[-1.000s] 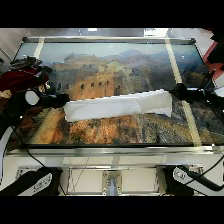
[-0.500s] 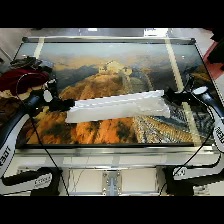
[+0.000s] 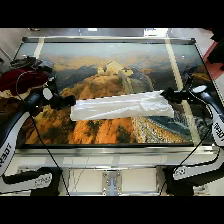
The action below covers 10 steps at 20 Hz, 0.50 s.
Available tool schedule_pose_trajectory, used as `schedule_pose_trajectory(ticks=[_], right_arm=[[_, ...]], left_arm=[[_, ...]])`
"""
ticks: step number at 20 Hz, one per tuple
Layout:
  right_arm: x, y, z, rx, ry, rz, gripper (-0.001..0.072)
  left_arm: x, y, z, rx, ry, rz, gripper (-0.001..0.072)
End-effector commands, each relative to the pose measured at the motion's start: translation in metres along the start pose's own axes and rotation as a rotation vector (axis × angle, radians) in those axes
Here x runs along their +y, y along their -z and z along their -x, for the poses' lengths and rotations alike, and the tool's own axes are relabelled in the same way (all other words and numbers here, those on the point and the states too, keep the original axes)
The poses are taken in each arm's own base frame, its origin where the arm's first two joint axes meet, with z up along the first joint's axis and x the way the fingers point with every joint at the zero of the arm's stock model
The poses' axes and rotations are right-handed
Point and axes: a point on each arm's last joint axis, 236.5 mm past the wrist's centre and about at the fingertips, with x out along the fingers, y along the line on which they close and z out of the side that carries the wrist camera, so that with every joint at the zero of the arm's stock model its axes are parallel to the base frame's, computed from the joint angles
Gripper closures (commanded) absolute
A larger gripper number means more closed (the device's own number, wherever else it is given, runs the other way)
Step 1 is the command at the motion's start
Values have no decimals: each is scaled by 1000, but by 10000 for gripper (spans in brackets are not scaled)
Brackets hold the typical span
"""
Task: Fold the shirts.
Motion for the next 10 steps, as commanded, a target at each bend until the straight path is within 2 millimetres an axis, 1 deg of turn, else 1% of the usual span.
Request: schedule_pose_trajectory(ticks=[1, 2, 3, 4, 5, 6, 7, 8, 9, 10], right_arm=[[45, -28, 38, 0, -119, 74, 319], [54, -41, 56, -21, -129, 114, 318], [56, -52, 72, -42, -118, 169, 305], [48, -60, 81, -53, -77, 195, 224], [30, -63, 85, -49, -19, 205, 201], [12, -59, 86, -28, 31, 197, 199], [-6, -51, 82, 15, 65, 188, 147], [-19, -40, 76, 65, 74, 170, 131], [-33, -30, 67, 116, 74, 147, 92], [-45, -23, 58, 152, 70, 121, 85]], left_arm=[[-22, -37, 23, -90, 60, 13, 146], [-31, -50, 33, -121, 85, 19, 146], [-39, -61, 42, -148, 110, 24, 146], [-47, -69, 49, -168, 134, 31, 147], [-53, -75, 55, -187, 155, 35, 147], [-59, -82, 59, -210, 176, 37, 147], [-64, -90, 64, -241, 196, 37, 147], [-68, -102, 70, -285, 217, 45, 147], [-73, -113, 76, -328, 239, 54, 146], [-79, -124, 84, -373, 263, 50, 146]])
